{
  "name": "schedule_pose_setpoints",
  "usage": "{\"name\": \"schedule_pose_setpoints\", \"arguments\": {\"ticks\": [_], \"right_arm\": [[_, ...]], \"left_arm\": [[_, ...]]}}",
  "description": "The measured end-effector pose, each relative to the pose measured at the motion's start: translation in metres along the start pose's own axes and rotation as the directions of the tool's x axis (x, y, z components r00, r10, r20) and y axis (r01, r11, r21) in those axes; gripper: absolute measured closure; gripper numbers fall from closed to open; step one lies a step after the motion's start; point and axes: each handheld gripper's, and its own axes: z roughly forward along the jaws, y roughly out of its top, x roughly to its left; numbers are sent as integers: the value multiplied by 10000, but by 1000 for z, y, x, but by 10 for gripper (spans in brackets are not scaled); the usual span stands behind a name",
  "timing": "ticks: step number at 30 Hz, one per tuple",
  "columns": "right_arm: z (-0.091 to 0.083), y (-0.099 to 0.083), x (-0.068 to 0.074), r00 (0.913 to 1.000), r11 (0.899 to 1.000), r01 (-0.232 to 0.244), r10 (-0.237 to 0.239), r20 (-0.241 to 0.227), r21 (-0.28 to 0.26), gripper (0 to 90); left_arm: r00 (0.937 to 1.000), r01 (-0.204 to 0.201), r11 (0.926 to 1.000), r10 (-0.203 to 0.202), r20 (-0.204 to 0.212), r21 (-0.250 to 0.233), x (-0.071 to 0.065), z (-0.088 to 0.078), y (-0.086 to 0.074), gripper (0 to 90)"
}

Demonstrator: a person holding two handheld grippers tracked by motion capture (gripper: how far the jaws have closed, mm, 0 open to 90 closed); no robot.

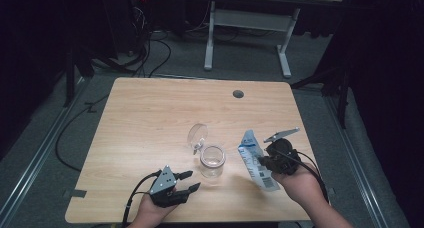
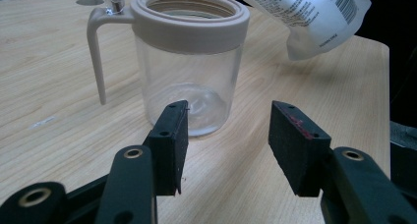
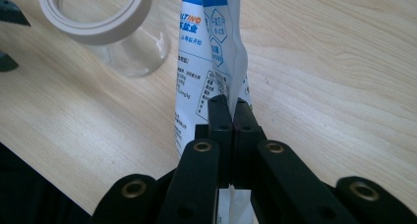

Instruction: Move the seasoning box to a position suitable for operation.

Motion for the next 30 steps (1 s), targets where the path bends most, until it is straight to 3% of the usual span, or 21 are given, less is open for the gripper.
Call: {"name": "schedule_pose_setpoints", "arguments": {"ticks": [10, 19, 20, 30], "right_arm": [[-4, 10, 1, 9997, 9972, 222, -227, 66, 714, 900], [-6, 14, 0, 9999, 9928, 135, -145, 79, 1190, 900], [-6, 15, 0, 9995, 9917, 288, -305, 111, 1249, 900], [-8, 19, 2, 9993, 9865, 365, -369, 1, 1597, 900]], "left_arm": [[10000, 14, 10000, -14, -49, -14, 1, -1, 0, 499], [10000, 13, 10000, -13, -40, -25, 1, -1, 0, 499], [10000, 17, 10000, -17, -42, -27, 1, -1, 0, 500], [10000, -26, 10000, 26, -14, 43, 1, 0, 0, 499]]}}
